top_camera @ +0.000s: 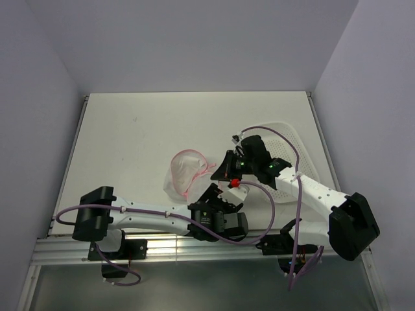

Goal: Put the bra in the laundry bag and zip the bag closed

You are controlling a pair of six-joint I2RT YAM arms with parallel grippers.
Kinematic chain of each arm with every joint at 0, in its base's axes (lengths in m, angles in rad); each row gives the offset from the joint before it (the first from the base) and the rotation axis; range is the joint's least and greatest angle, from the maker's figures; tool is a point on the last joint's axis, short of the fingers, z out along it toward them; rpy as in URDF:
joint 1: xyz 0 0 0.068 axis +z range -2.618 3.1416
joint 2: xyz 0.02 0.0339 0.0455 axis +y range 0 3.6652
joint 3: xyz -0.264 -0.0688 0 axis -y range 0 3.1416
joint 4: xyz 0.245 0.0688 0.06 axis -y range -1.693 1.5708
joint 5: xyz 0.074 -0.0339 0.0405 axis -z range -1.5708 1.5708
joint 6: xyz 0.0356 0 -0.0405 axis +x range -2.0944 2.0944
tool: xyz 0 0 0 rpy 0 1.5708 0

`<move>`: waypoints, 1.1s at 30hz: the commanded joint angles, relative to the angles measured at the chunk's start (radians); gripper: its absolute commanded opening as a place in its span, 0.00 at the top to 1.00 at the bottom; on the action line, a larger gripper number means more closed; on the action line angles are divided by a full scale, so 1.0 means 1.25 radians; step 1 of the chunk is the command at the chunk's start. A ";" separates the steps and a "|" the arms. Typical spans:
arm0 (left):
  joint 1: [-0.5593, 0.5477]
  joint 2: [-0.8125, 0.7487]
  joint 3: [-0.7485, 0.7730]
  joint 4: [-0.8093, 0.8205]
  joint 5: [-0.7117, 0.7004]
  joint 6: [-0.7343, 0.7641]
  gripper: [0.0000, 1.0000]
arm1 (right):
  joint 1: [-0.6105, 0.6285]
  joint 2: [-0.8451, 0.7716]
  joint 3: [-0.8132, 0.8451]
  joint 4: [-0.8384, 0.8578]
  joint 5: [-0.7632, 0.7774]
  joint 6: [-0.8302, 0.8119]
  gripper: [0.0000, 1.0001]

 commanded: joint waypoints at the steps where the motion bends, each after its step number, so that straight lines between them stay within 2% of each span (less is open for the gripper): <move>1: -0.006 0.026 0.051 -0.055 -0.071 -0.030 0.27 | -0.003 -0.025 0.033 0.004 0.005 0.014 1.00; 4: -0.007 0.048 0.068 -0.105 -0.092 -0.057 0.39 | -0.003 -0.027 0.032 0.007 0.005 0.019 1.00; 5: -0.007 0.055 0.074 -0.120 -0.108 -0.066 0.48 | -0.003 -0.028 0.031 0.008 0.003 0.021 1.00; 7: -0.009 0.074 0.089 -0.163 -0.123 -0.085 0.55 | -0.003 -0.028 0.031 0.010 0.001 0.026 1.00; 8: -0.007 0.081 0.099 -0.175 -0.138 -0.091 0.62 | -0.003 -0.028 0.031 0.012 0.000 0.028 1.00; 16: -0.026 0.118 0.159 -0.294 -0.188 -0.157 0.91 | -0.003 -0.039 0.033 0.006 0.002 0.029 0.99; 17: -0.027 0.119 0.175 -0.321 -0.192 -0.164 1.00 | -0.003 -0.040 0.032 0.004 0.003 0.030 0.97; 19: -0.031 0.115 0.188 -0.339 -0.189 -0.169 1.00 | -0.003 -0.044 0.037 -0.005 0.009 0.025 0.91; 20: -0.032 0.108 0.198 -0.338 -0.183 -0.166 1.00 | -0.003 -0.046 0.042 -0.008 0.014 0.019 0.81; 23: -0.031 0.049 0.194 -0.301 -0.153 -0.126 1.00 | -0.003 -0.074 0.057 -0.026 0.036 0.006 0.63; 24: -0.032 0.012 0.192 -0.267 -0.143 -0.102 1.00 | -0.003 -0.099 0.060 -0.031 0.046 0.003 0.52; 27: -0.020 -0.066 0.179 -0.196 -0.091 -0.050 1.00 | -0.002 -0.138 0.104 -0.075 0.096 -0.025 0.36; 33: 0.055 -0.206 0.115 -0.079 0.042 0.027 1.00 | -0.003 -0.170 0.199 -0.160 0.193 -0.075 0.25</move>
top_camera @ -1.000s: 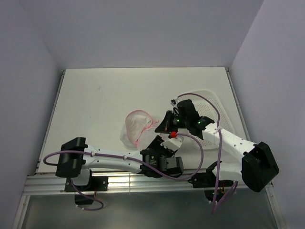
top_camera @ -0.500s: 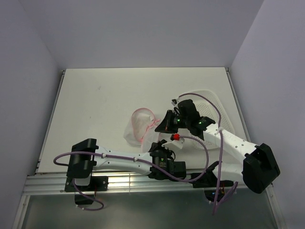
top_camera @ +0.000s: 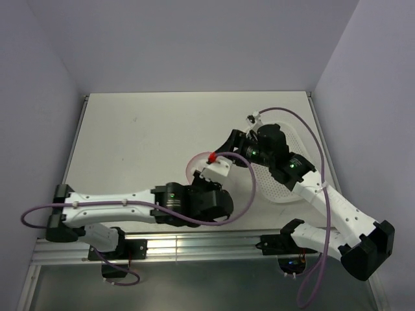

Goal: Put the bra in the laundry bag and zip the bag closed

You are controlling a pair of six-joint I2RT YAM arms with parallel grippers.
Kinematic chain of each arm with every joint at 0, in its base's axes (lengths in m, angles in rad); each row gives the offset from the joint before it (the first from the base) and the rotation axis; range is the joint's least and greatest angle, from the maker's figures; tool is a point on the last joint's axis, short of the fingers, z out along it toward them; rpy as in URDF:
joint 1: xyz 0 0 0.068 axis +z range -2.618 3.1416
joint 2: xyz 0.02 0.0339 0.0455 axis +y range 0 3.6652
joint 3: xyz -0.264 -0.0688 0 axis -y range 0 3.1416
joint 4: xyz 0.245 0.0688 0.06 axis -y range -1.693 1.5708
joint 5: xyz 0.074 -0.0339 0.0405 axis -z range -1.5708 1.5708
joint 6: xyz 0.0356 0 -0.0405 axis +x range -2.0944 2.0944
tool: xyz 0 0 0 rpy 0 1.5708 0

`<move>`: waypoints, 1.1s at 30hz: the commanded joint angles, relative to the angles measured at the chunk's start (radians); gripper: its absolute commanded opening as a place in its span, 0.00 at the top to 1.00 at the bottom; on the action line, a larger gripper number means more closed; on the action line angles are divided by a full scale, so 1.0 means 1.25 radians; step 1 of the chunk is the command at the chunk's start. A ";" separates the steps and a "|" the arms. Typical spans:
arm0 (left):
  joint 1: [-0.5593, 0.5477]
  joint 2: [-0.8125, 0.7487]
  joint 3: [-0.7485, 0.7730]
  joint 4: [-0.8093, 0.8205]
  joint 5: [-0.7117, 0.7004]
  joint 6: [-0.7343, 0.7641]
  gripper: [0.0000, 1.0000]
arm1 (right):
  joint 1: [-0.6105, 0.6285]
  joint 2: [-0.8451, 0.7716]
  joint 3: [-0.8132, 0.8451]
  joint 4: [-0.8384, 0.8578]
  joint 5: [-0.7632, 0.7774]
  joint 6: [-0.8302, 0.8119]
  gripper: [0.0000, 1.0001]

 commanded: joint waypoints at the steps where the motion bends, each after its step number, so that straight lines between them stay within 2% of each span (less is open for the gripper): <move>1: 0.055 -0.086 -0.041 0.124 0.096 0.068 1.00 | -0.004 -0.025 0.063 -0.053 0.086 -0.052 0.25; 4: 0.124 -0.157 -0.113 0.184 0.202 0.091 1.00 | -0.003 -0.038 0.067 -0.063 0.122 -0.063 0.22; 6: 0.187 -0.213 -0.195 0.261 0.303 0.097 1.00 | -0.003 -0.053 0.053 -0.068 0.145 -0.068 0.21; 8: 0.221 -0.244 -0.260 0.326 0.358 0.094 1.00 | -0.003 -0.065 0.032 -0.071 0.162 -0.070 0.21; 13: 0.299 -0.307 -0.342 0.410 0.480 0.075 1.00 | -0.003 -0.135 -0.022 -0.085 0.197 -0.080 0.21; 17: 0.343 -0.328 -0.366 0.451 0.548 0.064 1.00 | -0.003 -0.175 -0.099 -0.063 0.143 -0.077 0.25; 23: 0.451 -0.360 -0.387 0.497 0.694 0.051 1.00 | -0.002 -0.242 -0.246 0.049 0.056 -0.071 0.30; 26: 0.507 -0.367 -0.409 0.530 0.755 0.042 1.00 | 0.000 -0.254 -0.285 0.081 0.058 -0.075 0.30; 33: 0.651 -0.385 -0.511 0.667 1.004 -0.012 1.00 | 0.000 -0.249 -0.365 0.244 0.032 -0.058 0.30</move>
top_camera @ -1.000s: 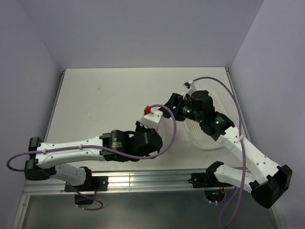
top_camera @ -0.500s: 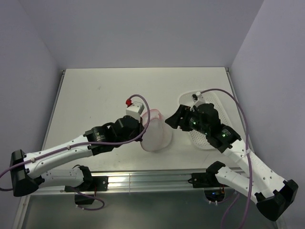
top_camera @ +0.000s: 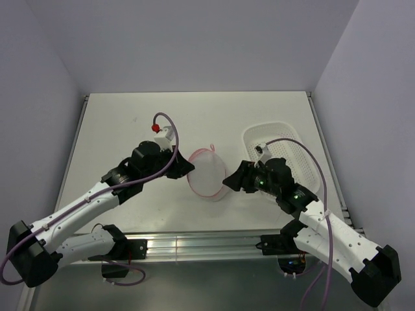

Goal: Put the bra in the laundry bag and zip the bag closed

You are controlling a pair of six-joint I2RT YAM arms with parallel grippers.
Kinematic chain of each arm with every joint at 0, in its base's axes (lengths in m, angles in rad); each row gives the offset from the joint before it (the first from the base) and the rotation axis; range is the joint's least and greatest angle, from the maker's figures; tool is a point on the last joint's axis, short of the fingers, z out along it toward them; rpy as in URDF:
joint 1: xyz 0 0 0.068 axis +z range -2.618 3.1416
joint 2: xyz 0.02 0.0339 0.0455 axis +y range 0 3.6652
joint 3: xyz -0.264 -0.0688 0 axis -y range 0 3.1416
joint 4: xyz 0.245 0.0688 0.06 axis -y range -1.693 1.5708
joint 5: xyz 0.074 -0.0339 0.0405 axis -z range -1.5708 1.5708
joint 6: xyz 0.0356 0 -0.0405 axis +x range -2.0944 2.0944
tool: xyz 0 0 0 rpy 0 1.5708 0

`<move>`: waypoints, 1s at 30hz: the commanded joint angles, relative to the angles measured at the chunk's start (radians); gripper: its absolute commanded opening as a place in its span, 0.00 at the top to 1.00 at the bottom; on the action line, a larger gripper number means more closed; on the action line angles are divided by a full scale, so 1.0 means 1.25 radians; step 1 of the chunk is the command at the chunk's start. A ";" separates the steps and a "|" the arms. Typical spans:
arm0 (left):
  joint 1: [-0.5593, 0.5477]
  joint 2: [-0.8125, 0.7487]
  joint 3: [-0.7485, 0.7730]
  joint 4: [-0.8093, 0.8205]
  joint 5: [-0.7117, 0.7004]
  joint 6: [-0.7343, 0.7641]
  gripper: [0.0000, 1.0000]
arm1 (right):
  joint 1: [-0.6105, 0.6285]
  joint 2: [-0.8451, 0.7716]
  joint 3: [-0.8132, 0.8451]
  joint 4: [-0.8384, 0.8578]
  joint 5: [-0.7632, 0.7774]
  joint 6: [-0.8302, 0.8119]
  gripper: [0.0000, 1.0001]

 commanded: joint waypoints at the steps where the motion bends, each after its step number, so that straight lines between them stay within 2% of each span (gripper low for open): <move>1: 0.052 -0.019 -0.055 0.121 0.176 -0.040 1.00 | -0.001 -0.006 -0.028 0.146 -0.015 0.005 0.30; 6: 0.109 -0.022 -0.110 0.211 0.261 -0.075 1.00 | -0.001 0.042 -0.047 0.209 -0.012 0.017 0.30; 12: 0.127 -0.024 -0.117 0.219 0.283 -0.077 1.00 | -0.001 0.081 -0.061 0.245 -0.023 0.045 0.30; 22: 0.168 -0.012 -0.136 0.268 0.364 -0.100 1.00 | -0.002 0.072 -0.102 0.286 -0.014 0.066 0.31; 30: 0.191 0.006 -0.162 0.311 0.421 -0.116 1.00 | -0.001 0.097 -0.106 0.358 -0.038 0.092 0.37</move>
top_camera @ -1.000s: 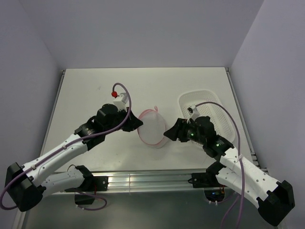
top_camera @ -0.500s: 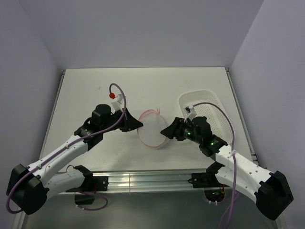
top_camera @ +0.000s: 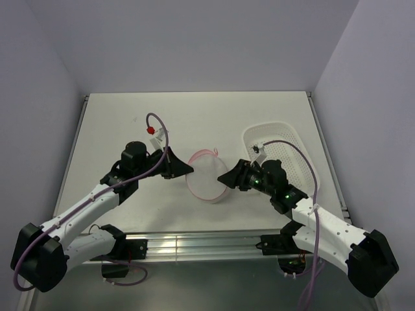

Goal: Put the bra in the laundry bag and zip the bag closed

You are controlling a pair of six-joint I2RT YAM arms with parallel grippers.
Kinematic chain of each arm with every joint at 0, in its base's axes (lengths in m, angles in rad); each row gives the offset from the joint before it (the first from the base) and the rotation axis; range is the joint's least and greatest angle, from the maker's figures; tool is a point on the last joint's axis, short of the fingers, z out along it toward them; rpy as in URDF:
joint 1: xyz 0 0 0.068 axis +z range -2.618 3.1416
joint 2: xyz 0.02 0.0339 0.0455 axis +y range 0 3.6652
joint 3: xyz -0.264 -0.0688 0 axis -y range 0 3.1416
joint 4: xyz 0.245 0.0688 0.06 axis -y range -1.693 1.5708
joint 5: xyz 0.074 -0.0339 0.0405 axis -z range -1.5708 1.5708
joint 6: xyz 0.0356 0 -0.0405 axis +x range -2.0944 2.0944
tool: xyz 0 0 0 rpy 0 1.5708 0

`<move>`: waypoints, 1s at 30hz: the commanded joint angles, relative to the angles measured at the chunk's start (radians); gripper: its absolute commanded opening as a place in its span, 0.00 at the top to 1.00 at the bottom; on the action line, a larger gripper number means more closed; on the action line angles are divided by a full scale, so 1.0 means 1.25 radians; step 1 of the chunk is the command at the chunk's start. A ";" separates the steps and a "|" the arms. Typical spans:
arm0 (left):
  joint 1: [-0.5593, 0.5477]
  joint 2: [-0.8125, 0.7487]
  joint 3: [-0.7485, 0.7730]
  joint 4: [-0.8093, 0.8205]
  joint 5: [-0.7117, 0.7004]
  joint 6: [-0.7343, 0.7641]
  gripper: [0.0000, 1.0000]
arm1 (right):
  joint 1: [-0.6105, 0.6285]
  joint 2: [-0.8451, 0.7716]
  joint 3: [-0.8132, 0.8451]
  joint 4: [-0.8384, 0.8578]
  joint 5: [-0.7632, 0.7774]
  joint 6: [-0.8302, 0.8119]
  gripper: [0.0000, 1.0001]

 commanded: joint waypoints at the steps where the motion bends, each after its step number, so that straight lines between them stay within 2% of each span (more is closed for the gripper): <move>1: 0.008 0.005 -0.006 0.070 0.060 -0.015 1.00 | -0.001 0.006 -0.003 0.077 -0.012 0.014 0.40; 12: 0.039 0.031 -0.015 0.078 0.080 -0.014 1.00 | -0.001 -0.016 0.009 0.050 -0.019 0.006 0.67; 15: 0.049 0.037 -0.013 0.067 0.063 -0.010 1.00 | -0.001 -0.038 0.008 0.028 -0.022 0.006 0.78; 18: 0.049 0.048 0.006 0.048 0.034 -0.001 1.00 | -0.001 -0.054 0.010 0.012 -0.034 0.006 0.97; 19: 0.049 0.051 0.013 0.044 0.026 0.002 1.00 | -0.001 -0.055 0.010 0.009 -0.038 0.008 1.00; 24: 0.049 0.096 0.088 -0.009 -0.041 0.024 1.00 | -0.001 -0.039 0.011 0.023 -0.073 0.035 1.00; 26: 0.049 0.114 0.137 -0.048 -0.085 0.040 0.96 | -0.001 -0.024 0.021 0.025 -0.078 0.046 1.00; 27: 0.049 0.119 0.152 -0.060 -0.100 0.041 0.92 | -0.001 -0.018 0.027 0.021 -0.076 0.058 1.00; 28: 0.049 0.124 0.188 -0.099 -0.120 0.055 0.84 | -0.001 -0.008 0.042 0.020 -0.074 0.066 1.00; 30: 0.049 0.138 0.241 -0.127 -0.177 0.060 0.78 | 0.000 -0.001 0.062 -0.002 -0.056 0.091 1.00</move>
